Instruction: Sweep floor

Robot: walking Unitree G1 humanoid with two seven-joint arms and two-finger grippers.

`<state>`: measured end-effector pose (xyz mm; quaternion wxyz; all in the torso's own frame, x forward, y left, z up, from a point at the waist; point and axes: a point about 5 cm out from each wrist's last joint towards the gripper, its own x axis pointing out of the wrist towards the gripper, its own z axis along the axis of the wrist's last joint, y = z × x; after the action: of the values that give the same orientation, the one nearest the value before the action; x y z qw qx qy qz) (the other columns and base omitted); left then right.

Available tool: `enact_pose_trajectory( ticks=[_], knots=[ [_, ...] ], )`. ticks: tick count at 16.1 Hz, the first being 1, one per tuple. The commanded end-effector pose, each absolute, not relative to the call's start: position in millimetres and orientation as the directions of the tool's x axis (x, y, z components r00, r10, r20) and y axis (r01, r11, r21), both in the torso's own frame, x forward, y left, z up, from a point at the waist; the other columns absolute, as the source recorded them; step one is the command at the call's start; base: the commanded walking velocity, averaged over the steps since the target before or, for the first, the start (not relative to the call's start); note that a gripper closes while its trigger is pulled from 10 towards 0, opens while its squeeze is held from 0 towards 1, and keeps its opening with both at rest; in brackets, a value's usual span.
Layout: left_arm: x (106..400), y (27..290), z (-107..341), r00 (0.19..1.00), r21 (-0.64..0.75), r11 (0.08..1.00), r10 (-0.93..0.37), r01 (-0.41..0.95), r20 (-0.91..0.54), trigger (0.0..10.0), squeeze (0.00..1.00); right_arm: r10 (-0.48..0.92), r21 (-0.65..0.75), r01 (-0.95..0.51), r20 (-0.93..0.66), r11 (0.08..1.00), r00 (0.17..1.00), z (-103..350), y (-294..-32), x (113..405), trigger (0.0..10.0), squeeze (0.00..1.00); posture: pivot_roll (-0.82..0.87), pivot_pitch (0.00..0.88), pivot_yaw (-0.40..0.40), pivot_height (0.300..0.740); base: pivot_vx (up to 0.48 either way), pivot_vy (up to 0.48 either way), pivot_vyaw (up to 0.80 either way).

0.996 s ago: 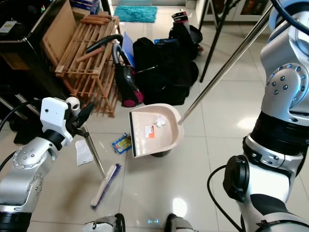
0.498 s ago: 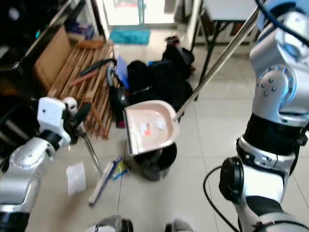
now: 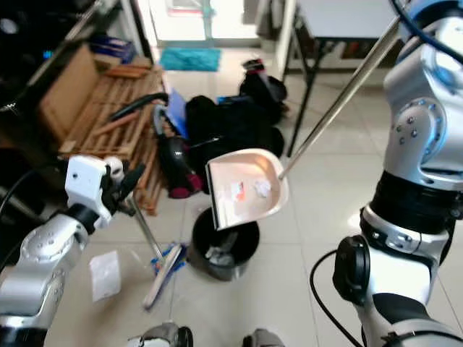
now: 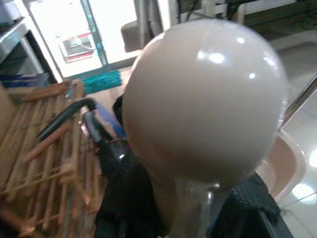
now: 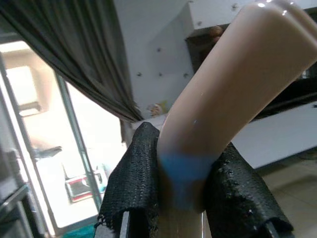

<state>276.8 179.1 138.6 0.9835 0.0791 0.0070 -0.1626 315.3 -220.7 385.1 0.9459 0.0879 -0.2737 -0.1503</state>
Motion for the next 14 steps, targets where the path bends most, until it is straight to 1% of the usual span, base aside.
enact_pose_trajectory(
  ticks=[1,4,7,10,14],
  knots=[
    [276,184,145,0.949,0.186,0.931,-0.316,0.313,-0.014,10.0,0.0,-0.334,0.252,0.229,0.546,0.94,0.769,392,-220,310,10.0,0.0,-0.03,0.054,0.024,0.74,0.0,0.0,0.0],
    [276,187,145,0.953,0.189,0.934,-0.303,0.302,-0.022,10.0,0.0,-0.327,0.241,0.228,0.565,0.943,0.757,389,-216,311,10.0,0.0,-0.02,0.048,0.019,0.74,0.0,0.0,0.0],
    [274,187,144,0.953,0.187,0.935,-0.302,0.301,-0.024,10.0,0.0,-0.299,0.204,0.219,0.624,0.954,0.722,386,-206,310,10.0,0.0,-0.03,0.043,0.011,0.74,0.0,0.0,0.0],
    [272,186,141,0.952,0.179,0.936,-0.303,0.303,-0.028,10.0,0.0,-0.24,0.126,0.214,0.693,0.969,0.68,388,-196,307,10.0,0.0,-0.03,0.04,0.004,0.74,0.0,0.0,0.0],
    [268,189,139,0.954,0.184,0.936,-0.297,0.299,-0.037,10.0,0.0,-0.102,0.014,0.141,0.757,0.99,0.645,377,-170,303,10.0,0.0,-0.02,0.038,-0.004,0.74,0.0,0.0,0.0]
  ],
)
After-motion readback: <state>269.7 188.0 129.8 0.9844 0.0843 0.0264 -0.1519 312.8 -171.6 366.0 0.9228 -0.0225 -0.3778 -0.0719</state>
